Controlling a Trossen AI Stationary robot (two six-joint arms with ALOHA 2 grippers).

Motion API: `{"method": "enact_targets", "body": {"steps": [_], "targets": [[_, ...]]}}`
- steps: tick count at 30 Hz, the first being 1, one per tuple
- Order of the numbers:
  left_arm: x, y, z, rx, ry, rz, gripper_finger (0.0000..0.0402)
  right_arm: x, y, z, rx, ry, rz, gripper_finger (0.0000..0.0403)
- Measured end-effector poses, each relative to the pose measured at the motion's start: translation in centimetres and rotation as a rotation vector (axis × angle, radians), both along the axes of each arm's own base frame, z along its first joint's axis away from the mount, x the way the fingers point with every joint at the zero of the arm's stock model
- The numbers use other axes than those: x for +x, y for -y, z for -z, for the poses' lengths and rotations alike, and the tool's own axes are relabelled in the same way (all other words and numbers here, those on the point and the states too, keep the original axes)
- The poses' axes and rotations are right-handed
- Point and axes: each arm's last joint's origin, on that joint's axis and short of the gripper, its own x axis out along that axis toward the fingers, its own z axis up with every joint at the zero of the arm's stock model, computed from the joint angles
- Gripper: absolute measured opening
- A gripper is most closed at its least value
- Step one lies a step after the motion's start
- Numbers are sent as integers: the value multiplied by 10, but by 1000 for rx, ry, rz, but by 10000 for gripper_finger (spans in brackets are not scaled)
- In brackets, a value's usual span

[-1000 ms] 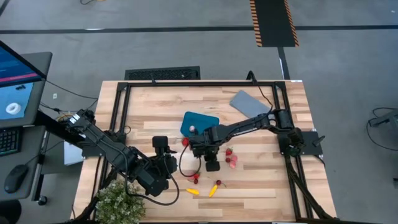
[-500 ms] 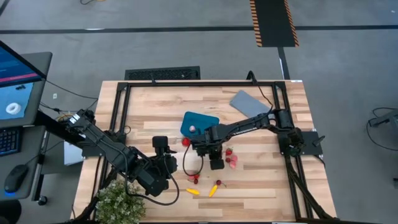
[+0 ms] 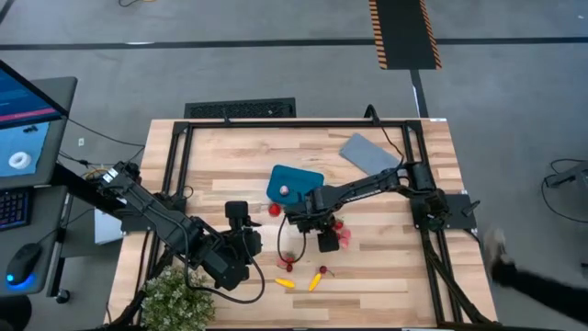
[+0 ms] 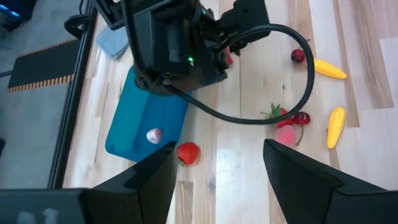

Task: Pick and placing Produce into tupperware
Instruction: Put the red strawberry into the blue bin

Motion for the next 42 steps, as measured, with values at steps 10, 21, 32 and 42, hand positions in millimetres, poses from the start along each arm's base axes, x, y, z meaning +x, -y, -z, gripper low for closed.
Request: {"method": "enact_targets", "body": {"steps": [10,21,32,42], "targets": [[0,0,0,-2,1,-2,228,-12,0,18,-19,-53,-7,235],[0,0,0,-4,5,-2,228,-9,-1,22,8,-9,23,178],[0,0,0,-3,4,-1,228,-6,-4,21,20,2,25,183],[0,0,0,-9,0,2,228,0,-5,8,11,18,22,179]]}}
